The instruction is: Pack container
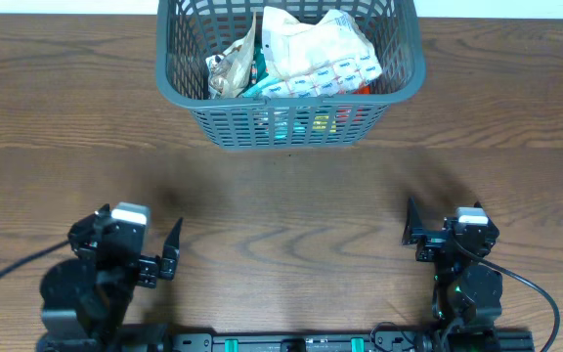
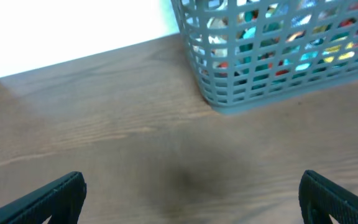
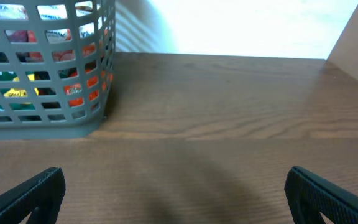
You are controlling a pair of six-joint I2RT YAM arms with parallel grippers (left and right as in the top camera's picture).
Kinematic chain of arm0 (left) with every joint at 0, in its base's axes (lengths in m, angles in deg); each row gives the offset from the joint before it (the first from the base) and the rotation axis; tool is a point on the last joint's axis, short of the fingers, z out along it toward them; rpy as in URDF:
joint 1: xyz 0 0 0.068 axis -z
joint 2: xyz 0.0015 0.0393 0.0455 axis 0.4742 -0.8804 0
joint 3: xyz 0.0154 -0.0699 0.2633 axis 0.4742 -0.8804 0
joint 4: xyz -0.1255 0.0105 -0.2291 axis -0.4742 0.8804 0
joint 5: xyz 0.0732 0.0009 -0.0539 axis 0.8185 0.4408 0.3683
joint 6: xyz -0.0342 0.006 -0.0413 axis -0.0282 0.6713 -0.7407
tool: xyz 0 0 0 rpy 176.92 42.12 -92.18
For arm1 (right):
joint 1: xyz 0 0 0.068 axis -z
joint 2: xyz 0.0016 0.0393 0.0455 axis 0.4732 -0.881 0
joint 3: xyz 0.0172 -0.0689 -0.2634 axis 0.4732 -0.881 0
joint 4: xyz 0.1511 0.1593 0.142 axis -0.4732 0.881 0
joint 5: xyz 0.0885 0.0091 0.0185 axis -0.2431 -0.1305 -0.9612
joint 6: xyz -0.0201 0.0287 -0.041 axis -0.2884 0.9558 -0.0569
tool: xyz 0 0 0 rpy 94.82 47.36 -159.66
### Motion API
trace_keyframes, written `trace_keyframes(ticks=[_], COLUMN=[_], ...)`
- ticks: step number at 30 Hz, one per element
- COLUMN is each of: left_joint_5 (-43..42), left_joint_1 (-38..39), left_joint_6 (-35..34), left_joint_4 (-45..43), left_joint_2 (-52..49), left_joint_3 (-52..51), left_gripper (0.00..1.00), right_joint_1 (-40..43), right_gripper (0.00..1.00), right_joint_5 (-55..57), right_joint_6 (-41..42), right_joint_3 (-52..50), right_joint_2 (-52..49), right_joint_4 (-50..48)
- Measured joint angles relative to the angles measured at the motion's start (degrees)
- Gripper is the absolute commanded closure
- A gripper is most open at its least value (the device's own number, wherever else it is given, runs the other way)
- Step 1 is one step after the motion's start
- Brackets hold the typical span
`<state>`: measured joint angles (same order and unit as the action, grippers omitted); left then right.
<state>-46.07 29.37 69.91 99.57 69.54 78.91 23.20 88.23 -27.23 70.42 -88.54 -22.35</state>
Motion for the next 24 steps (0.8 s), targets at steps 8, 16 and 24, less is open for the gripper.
trace_keyframes(ticks=[8,16,24], left_joint_5=[4.7,10.1,16.6], left_joint_1=[3.4,5.6,6.6], left_joint_6=[0.2,-1.2,-9.4], left_joint_4=[-13.5,-23.5,-26.4], left_joint_2=[11.3,15.4,15.4], left_joint_3=[-16.7,-25.7,-30.6], left_gripper=[0.01,0.01,0.01], right_joint_1=[0.0,0.0,0.0], right_gripper=[0.01,0.01,0.01], right_joint_5=[0.0,0.0,0.0], right_joint_6=[0.0,0.0,0.0], right_joint_3=[0.0,0.0,-0.1], right_joint_2=[0.0,0.0,0.1], right_joint_4=[0.0,0.0,-0.1])
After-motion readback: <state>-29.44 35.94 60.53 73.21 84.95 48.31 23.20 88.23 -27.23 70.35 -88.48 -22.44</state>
